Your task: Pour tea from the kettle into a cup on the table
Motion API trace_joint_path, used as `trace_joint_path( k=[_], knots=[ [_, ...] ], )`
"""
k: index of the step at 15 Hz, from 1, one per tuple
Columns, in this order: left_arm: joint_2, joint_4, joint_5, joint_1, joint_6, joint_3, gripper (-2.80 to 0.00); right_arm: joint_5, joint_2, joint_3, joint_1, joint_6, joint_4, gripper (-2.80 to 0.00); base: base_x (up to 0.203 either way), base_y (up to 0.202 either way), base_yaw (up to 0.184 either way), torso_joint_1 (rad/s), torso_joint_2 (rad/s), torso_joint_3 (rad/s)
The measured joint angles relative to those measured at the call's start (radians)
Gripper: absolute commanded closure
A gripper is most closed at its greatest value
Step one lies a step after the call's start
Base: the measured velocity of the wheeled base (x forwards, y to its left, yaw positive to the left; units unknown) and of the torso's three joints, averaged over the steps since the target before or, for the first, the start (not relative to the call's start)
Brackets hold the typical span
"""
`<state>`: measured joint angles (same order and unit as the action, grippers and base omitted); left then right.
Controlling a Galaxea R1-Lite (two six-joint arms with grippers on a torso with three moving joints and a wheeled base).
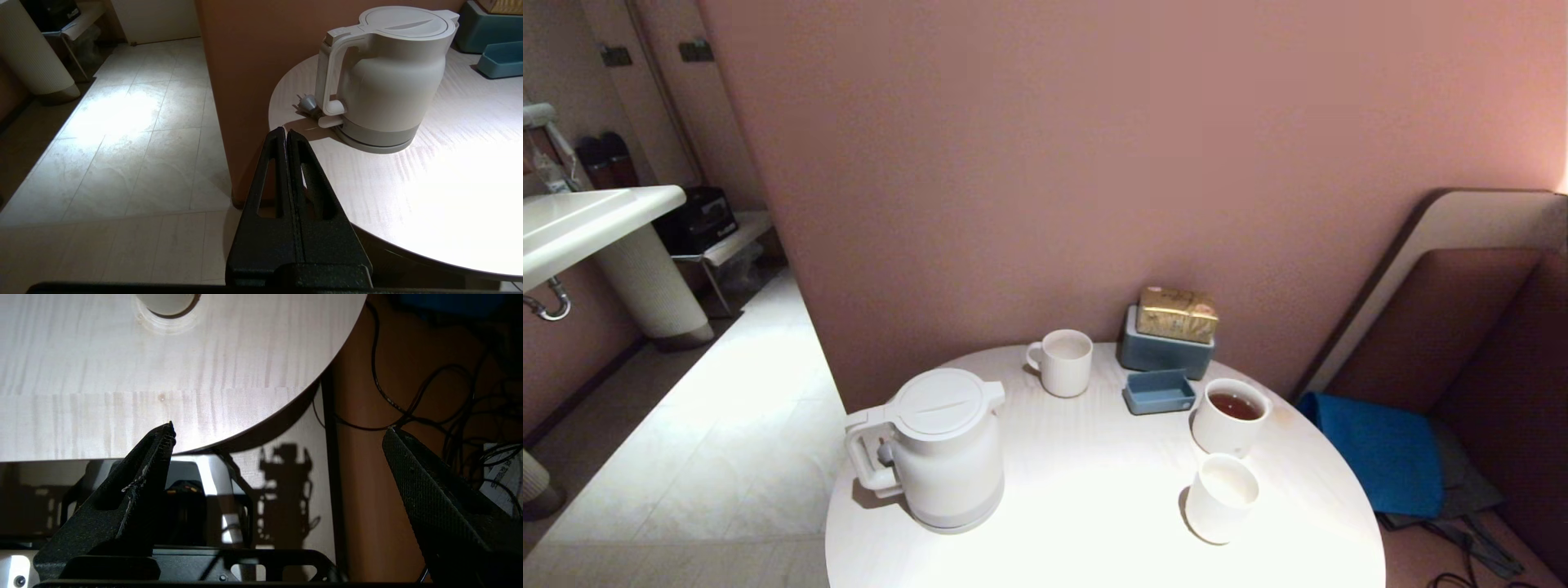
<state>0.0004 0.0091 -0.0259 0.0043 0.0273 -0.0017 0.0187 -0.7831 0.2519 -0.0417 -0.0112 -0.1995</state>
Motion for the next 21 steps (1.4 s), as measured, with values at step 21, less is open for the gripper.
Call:
trace_joint_path(
  k=[21],
  knots=[
    [0.0, 0.0, 0.0, 0.0, 0.0, 0.0, 0.0, -0.047, 0.781, -0.146, 0.049, -0.027, -0.016, -2.8, 0.0, 0.0, 0.0, 0.0, 0.0, 0.0]
  ],
)
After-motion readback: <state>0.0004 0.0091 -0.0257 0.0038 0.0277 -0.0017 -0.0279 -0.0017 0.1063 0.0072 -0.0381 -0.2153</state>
